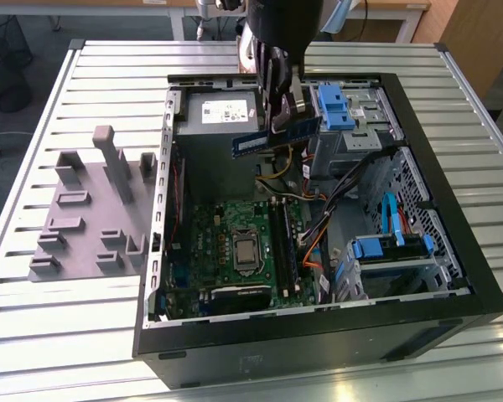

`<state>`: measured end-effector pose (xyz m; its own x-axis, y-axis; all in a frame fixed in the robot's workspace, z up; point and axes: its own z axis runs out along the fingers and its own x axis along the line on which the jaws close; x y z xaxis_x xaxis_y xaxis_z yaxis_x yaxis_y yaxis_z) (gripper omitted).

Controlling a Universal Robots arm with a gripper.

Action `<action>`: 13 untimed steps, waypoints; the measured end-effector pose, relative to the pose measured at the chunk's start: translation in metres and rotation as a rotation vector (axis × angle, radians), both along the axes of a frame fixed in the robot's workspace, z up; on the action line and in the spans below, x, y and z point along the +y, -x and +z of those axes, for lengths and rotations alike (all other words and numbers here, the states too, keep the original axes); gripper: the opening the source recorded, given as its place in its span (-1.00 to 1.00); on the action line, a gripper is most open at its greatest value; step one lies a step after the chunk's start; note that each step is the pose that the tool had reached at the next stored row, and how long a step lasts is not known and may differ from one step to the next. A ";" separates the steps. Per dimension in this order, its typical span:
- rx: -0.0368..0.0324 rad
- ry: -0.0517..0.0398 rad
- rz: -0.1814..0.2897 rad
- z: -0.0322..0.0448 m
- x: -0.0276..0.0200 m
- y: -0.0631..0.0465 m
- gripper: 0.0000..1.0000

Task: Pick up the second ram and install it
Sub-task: 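Insert the second ram into the second slot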

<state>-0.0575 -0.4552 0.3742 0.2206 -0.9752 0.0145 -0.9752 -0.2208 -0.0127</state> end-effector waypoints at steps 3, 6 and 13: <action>0.0000 0.0000 0.015 0.0000 0.0000 0.000 -0.72; 0.0000 0.0000 0.029 0.0000 0.0000 0.000 -0.72; 0.0000 0.0000 0.062 0.0000 0.0000 0.000 -0.72</action>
